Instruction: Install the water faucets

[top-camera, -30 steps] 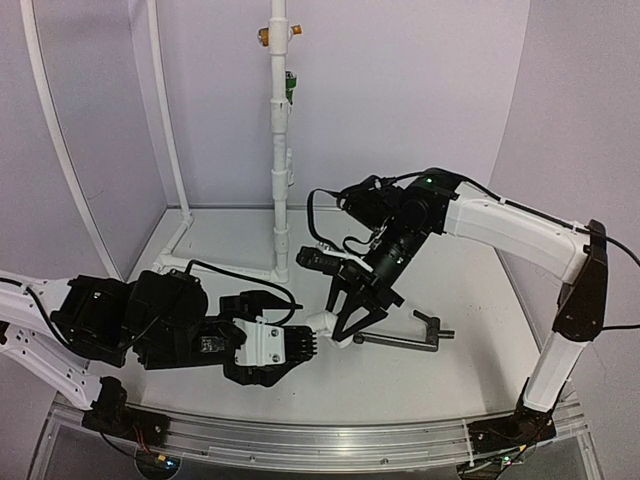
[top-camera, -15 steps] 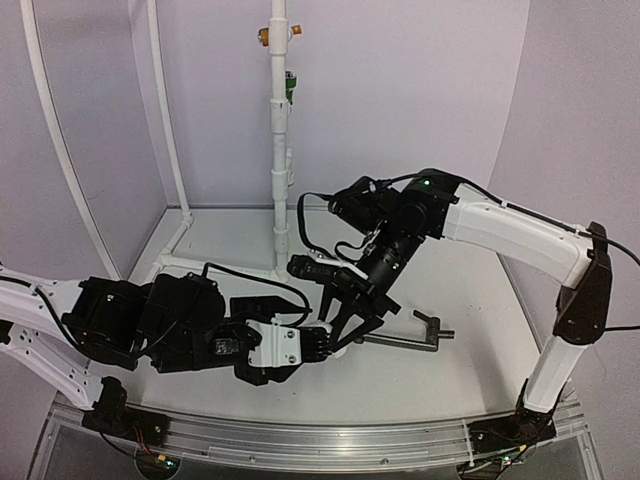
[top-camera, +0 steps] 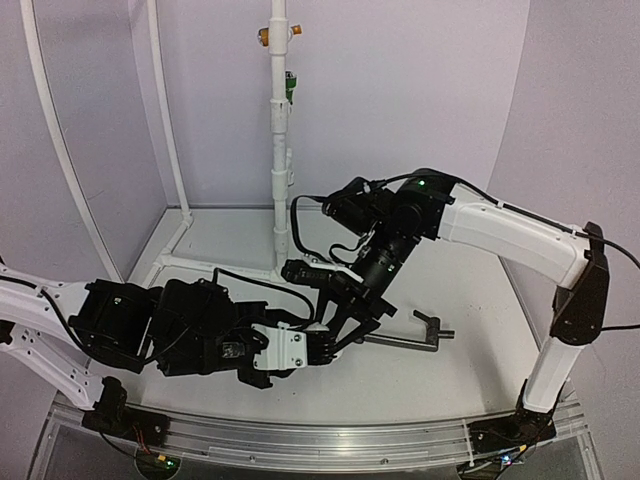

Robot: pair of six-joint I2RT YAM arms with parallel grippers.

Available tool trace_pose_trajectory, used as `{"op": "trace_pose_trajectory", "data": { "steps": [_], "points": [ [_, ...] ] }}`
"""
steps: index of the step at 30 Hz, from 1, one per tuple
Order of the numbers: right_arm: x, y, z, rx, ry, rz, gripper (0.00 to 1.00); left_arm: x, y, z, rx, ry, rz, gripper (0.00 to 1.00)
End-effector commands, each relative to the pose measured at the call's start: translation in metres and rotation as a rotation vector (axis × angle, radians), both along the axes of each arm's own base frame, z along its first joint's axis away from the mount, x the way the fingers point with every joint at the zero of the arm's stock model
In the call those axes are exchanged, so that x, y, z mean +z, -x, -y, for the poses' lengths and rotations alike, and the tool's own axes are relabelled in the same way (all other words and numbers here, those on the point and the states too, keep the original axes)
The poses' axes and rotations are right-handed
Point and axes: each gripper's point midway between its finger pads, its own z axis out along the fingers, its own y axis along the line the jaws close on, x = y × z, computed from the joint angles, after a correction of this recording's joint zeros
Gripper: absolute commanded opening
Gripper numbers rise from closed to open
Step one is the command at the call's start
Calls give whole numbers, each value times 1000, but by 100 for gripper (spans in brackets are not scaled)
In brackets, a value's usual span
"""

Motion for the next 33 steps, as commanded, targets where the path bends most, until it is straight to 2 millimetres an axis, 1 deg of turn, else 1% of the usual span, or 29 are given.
{"op": "trace_pose_trajectory", "data": {
  "steps": [1,6,7,8,10,11,13,15,17,18,21,22,23,25,27,30,33],
  "points": [
    [9,2,-6,13,-28,-1,0,26,-3,7,15,73,-5,30],
    [9,2,-4,9,-24,2,1,29,-6,3,33,92,-13,20],
    [8,1,-5,4,-19,4,5,29,-7,2,37,95,-14,17],
    [8,-1,-6,-8,-13,8,14,29,-9,1,48,100,-14,12],
    [8,-10,-8,-49,-1,14,41,29,-14,-1,76,106,-14,2],
    [10,-17,-8,-78,0,14,53,29,-17,-3,95,108,-15,0],
    [15,-41,-7,-157,-14,27,62,27,-25,-8,138,114,-17,0],
    [21,-73,-2,-260,-33,40,65,27,-39,-16,202,135,-28,0],
    [27,-115,9,-397,-49,49,70,26,-60,-27,298,160,-23,0],
    [27,-132,17,-455,-48,47,72,26,-70,-32,345,173,-26,0],
    [26,-167,33,-581,-49,66,73,12,-100,-47,464,178,-42,0],
    [22,-176,38,-624,-41,67,76,8,-109,-52,505,181,-30,0],
    [21,-185,41,-663,-45,92,78,-3,-121,-58,559,165,-11,0],
    [12,-199,48,-738,-26,137,79,-21,-140,-69,656,136,27,0],
    [5,-210,55,-796,-6,179,80,-35,-156,-78,741,142,46,0],
    [-6,-220,64,-867,19,235,84,-54,-173,-94,833,168,13,0],
    [-19,-225,74,-920,49,276,86,-76,-188,-110,901,197,-73,0]
  ]
}}
